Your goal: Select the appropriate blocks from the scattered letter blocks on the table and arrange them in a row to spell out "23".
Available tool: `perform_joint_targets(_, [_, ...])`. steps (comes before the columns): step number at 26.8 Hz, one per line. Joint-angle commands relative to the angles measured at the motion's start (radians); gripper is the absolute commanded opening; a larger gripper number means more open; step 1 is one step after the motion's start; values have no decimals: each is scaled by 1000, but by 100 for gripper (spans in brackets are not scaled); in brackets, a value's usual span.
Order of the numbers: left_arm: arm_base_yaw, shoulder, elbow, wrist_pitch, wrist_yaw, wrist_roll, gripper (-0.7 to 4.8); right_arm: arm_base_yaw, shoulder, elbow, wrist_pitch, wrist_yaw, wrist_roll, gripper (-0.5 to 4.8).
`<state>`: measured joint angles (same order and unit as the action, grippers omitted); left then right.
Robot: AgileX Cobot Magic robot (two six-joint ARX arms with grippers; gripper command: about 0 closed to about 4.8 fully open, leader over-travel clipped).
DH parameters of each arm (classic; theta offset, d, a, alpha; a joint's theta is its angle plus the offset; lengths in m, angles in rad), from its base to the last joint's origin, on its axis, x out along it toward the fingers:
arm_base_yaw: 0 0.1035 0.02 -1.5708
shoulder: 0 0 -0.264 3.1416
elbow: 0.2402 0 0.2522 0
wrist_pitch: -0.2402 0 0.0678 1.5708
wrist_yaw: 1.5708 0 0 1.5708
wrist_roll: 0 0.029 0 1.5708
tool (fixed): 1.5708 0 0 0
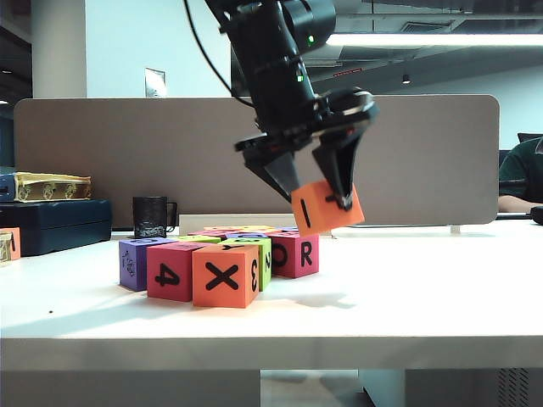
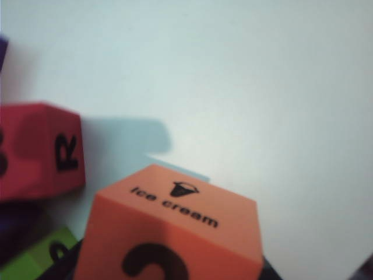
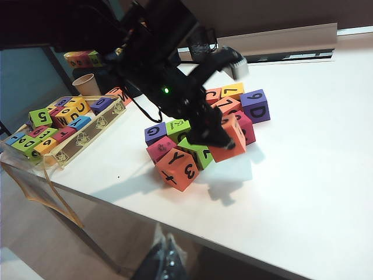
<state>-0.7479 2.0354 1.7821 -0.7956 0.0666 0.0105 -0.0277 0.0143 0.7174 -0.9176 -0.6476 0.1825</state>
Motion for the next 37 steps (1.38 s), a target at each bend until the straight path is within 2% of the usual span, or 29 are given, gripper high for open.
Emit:
perform_joint_targets(1, [-2,-11,2,-54,1,-232,300,0,-11,3,9,2,-3,-1])
perform_joint_targets(9, [-1,18,0,-88,-1,-468,299,0,-11,3,9,2,-3,-1])
perform_joint_targets(16, [-7,51,0,-70,-11,-531,299,0,-11,3,8,2,-3,-1])
perform_joint_targets(25, [-27,83,0,-45,-73,-729,300,0,-11,3,8,2,-3,-1])
perform_joint_targets(37, [-38,89,0,-12,-74,-745,310,0,-11,3,8,2,-3,-1])
